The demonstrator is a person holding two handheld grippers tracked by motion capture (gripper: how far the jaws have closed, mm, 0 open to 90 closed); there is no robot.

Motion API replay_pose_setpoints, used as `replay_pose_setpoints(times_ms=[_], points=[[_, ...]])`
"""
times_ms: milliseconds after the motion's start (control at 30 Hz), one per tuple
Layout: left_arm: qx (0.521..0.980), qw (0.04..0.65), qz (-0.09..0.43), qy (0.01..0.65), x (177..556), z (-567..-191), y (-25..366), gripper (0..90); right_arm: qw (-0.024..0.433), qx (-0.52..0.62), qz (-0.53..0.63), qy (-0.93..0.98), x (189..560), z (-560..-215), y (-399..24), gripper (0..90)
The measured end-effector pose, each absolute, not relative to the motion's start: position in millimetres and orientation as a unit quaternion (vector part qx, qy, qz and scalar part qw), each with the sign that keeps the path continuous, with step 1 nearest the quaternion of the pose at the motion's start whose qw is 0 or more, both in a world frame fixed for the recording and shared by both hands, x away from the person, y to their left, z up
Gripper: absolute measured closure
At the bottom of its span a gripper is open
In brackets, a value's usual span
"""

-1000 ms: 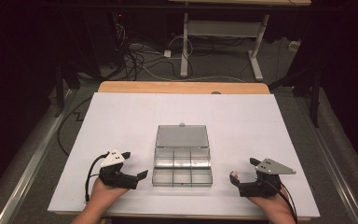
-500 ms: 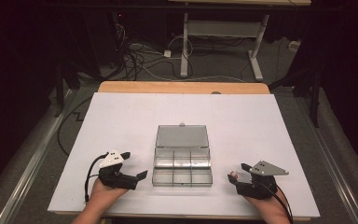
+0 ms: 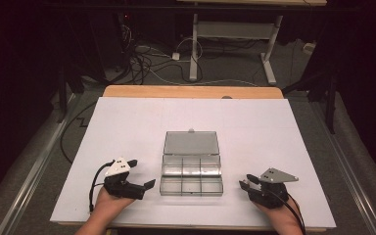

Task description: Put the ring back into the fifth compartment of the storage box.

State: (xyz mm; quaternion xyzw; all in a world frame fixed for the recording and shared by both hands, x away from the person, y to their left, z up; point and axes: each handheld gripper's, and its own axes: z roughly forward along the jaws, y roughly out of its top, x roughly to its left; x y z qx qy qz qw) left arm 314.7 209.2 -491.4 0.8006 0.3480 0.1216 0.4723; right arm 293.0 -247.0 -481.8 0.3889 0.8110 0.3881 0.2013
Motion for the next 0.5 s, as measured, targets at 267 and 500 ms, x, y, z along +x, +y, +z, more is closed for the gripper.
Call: replay_pose_setpoints(times_ms=[267,500], points=[[0.801,0.473,0.121,0.347,314.6,-491.6,209.1,0.0,0.198,0.396,0.381,0.812,294.5,-482.8,-246.5,63.7],[0.802,0.472,0.124,0.344,313.9,-491.4,208.8,0.0,0.198,0.395,0.368,0.818,295.9,-483.8,-244.3,66.2]])
